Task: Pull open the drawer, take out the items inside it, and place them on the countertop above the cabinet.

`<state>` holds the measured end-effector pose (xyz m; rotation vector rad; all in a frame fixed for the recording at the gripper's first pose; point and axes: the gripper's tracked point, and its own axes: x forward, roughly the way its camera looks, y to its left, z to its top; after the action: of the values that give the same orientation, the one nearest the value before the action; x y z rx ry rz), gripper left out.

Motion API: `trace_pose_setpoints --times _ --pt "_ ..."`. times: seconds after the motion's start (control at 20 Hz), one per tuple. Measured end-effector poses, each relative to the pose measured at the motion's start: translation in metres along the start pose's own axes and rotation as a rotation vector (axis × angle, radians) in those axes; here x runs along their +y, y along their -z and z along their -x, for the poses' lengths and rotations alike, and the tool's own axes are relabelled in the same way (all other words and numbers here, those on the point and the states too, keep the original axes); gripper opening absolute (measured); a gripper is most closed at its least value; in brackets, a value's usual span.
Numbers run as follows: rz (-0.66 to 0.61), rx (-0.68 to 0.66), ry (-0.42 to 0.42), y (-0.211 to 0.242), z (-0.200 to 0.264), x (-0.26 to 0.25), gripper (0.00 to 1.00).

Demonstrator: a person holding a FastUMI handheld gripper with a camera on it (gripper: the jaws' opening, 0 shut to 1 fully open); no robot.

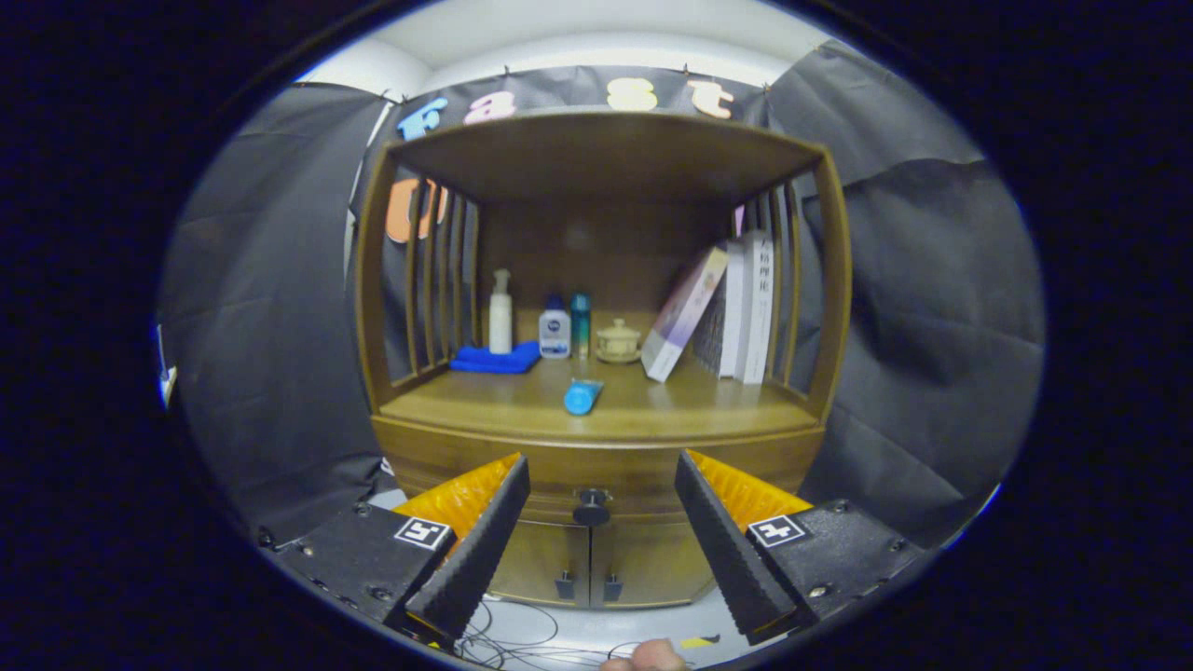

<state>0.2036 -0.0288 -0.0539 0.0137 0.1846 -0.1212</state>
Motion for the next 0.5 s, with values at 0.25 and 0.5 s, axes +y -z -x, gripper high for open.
trace_pose_setpoints --times 0.25,0.5 --pt "0.002 -0.119 -0.053 -0.052 0.087 0.011 1.00" --pt "-0.029 -0.205 -0.128 -0.086 0.158 0.028 1.00"
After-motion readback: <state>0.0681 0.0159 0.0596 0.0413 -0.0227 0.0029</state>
